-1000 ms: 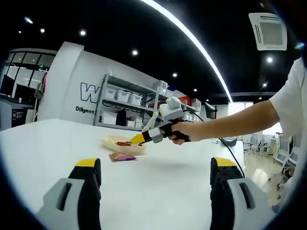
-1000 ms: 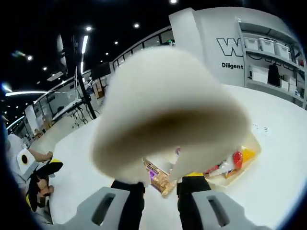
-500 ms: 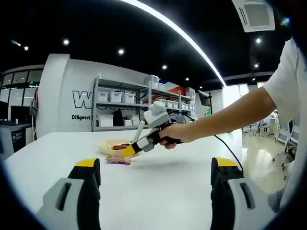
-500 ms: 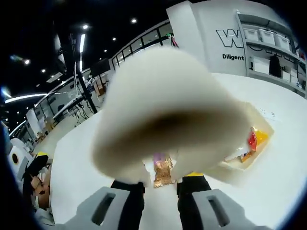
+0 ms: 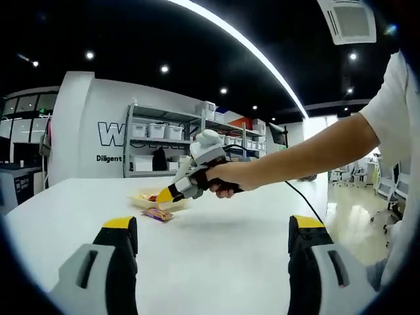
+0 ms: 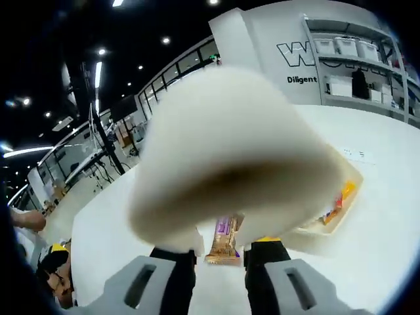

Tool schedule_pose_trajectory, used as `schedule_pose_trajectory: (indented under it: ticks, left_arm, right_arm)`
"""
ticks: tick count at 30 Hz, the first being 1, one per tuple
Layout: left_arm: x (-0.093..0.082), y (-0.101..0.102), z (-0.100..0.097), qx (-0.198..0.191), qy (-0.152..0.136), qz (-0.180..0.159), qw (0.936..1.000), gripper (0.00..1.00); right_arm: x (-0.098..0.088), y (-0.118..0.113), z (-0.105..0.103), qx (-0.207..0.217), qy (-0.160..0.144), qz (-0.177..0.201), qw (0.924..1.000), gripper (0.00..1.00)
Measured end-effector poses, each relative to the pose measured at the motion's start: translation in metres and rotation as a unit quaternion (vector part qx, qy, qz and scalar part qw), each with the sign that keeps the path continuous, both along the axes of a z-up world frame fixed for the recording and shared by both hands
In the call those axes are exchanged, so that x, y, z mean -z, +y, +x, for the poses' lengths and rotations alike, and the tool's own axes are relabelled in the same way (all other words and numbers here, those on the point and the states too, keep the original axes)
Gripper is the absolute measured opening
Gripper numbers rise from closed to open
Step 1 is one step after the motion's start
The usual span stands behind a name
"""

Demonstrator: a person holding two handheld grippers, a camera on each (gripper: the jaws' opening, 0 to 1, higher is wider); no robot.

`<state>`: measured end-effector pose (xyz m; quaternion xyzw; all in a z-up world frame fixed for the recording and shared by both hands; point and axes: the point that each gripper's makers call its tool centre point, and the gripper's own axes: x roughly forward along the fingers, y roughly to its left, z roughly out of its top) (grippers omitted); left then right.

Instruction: Place the target food into the container with the food tongs after gripping and lifting it, then release it inside without dropping or visibly crushing the food.

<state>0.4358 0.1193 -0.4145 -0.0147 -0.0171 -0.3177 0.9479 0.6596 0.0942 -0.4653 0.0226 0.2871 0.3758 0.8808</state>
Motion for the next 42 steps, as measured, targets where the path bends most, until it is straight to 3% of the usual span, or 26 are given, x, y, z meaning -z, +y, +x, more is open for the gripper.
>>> schedule_pose_trajectory:
  ticks: [5, 6, 8, 12, 14, 15, 17, 22, 24, 26, 27, 30, 31, 36, 42]
  left_arm:
    - [-0.001, 0.002, 0.0, -0.002, 0.0, -0.005, 1.0, 0.93]
    - [0.0, 0.002, 0.0, -0.001, 0.0, -0.005, 1.0, 0.93]
    - [0.002, 0.001, 0.0, -0.001, 0.001, -0.003, 1.0, 0.93]
    - [0.003, -0.001, 0.0, -0.001, 0.003, -0.003, 1.0, 0.93]
    - [0.003, -0.002, 0.0, -0.001, 0.004, -0.004, 1.0, 0.93]
    - [0.003, -0.002, 0.001, -0.001, 0.004, -0.004, 1.0, 0.93]
    - [0.004, -0.004, 0.002, -0.001, 0.005, -0.001, 1.0, 0.93]
    - [0.005, -0.007, 0.002, 0.0, 0.007, -0.001, 1.0, 0.93]
    - [0.005, -0.008, 0.001, 0.001, 0.007, -0.001, 1.0, 0.93]
    - [0.005, -0.009, 0.002, 0.0, 0.008, -0.001, 1.0, 0.93]
    - [0.005, -0.009, 0.003, 0.001, 0.008, -0.001, 1.0, 0.93]
    - [0.004, -0.01, 0.003, 0.0, 0.008, -0.002, 1.0, 0.93]
    - [0.004, -0.011, 0.003, 0.0, 0.007, -0.002, 1.0, 0.93]
    - [0.002, -0.011, 0.005, -0.003, 0.006, -0.002, 1.0, 0.94]
    - [0.003, -0.017, 0.006, -0.003, 0.01, -0.004, 0.9999, 0.94]
  right_arm:
    - [0.01, 0.009, 0.005, 0.006, -0.009, -0.013, 0.9999, 0.24]
    - [0.012, 0.008, 0.01, 0.008, -0.031, -0.041, 0.9986, 0.23]
    - [0.018, 0.011, 0.013, -0.005, -0.045, -0.063, 0.997, 0.24]
    - [0.02, 0.014, 0.015, -0.009, -0.057, -0.071, 0.9958, 0.24]
    - [0.021, 0.012, 0.015, -0.005, -0.051, -0.077, 0.9957, 0.2]
    - [0.021, 0.007, 0.017, -0.009, -0.063, -0.094, 0.9935, 0.18]
    - [0.021, 0.007, 0.013, -0.007, -0.031, -0.076, 0.9966, 0.15]
    - [0.014, -0.001, 0.011, -0.006, -0.031, -0.06, 0.9977, 0.14]
    - [0.001, -0.002, 0.008, -0.002, -0.022, -0.018, 0.9996, 0.14]
    - [-0.004, -0.004, 0.007, -0.004, -0.018, -0.016, 0.9997, 0.15]
    - [-0.017, -0.009, 0.007, -0.004, -0.04, -0.017, 0.999, 0.15]
    - [-0.036, -0.015, 0.006, 0.001, -0.039, 0.004, 0.9992, 0.15]
    - [-0.048, -0.02, 0.006, 0.0, -0.056, 0.004, 0.9984, 0.15]
    - [-0.09, -0.047, 0.017, 0.014, -0.087, 0.0, 0.9961, 0.15]
    - [-0.107, -0.076, 0.026, 0.038, -0.098, -0.006, 0.9944, 0.16]
